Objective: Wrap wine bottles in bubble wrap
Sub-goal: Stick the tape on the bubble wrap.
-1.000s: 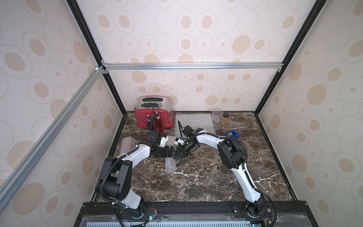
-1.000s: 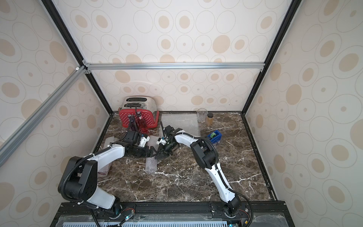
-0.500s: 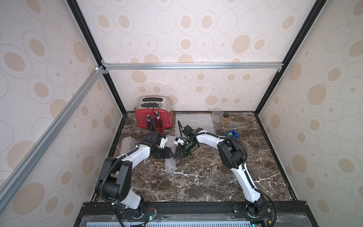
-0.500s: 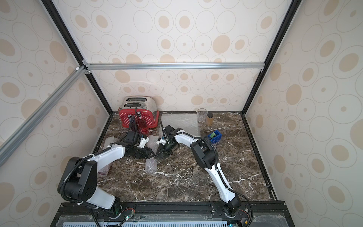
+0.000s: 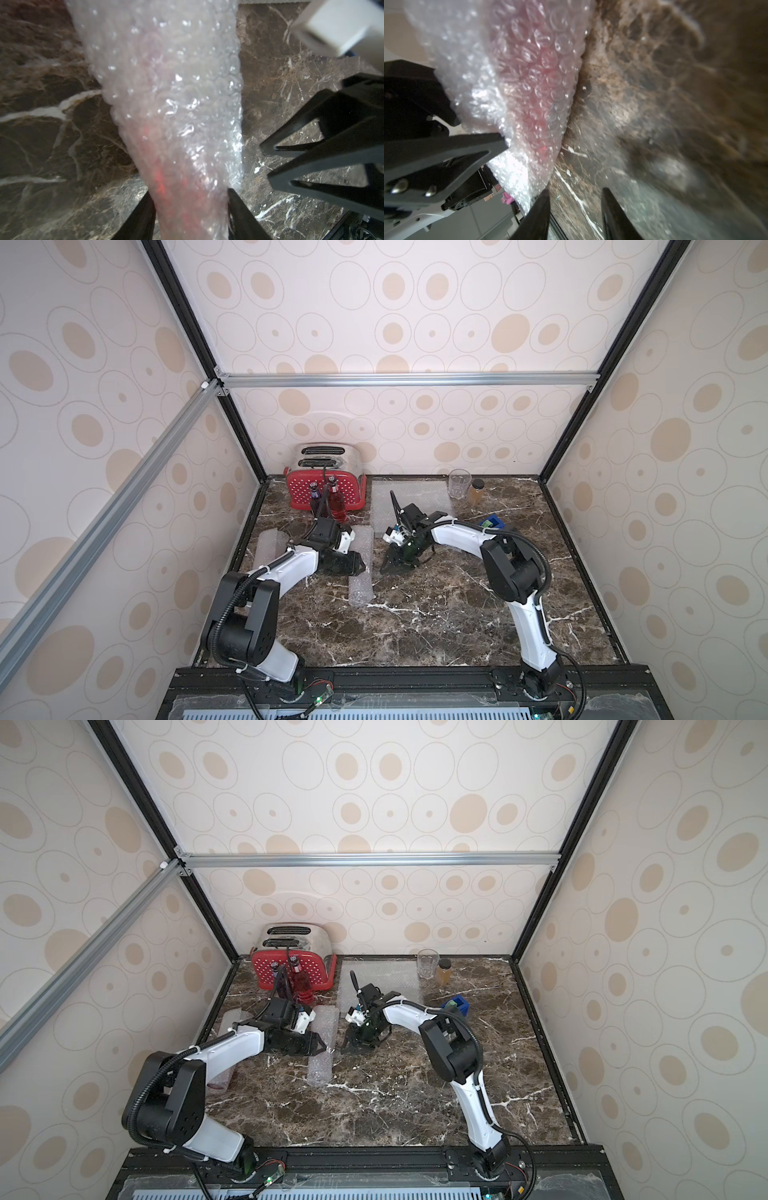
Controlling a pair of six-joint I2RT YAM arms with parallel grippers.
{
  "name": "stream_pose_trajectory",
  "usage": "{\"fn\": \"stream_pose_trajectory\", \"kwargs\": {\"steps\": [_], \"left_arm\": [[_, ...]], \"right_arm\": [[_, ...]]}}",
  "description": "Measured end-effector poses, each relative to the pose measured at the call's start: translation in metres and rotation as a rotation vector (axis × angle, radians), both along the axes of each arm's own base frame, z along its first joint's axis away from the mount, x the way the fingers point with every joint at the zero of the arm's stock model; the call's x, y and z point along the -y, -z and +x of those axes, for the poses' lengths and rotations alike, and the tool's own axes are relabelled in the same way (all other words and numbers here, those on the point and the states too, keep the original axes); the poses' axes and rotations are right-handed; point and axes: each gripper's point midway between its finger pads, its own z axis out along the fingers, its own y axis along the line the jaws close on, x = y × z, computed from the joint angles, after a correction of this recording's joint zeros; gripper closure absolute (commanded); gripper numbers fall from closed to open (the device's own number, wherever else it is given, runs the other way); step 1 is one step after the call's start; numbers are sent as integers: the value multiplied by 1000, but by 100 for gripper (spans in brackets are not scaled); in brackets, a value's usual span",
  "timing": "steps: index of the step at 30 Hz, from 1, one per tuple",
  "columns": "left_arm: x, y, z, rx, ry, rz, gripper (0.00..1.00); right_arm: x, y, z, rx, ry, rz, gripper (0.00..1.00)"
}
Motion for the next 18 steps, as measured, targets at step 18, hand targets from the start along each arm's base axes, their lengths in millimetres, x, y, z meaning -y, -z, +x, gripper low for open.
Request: {"fn": "stream_pose_trajectory", "kwargs": {"steps": [18], "left_arm": [[3, 1, 0, 2, 8, 0, 47]], "right_arm": [[-45, 14, -7, 274, 46, 19, 100]]}}
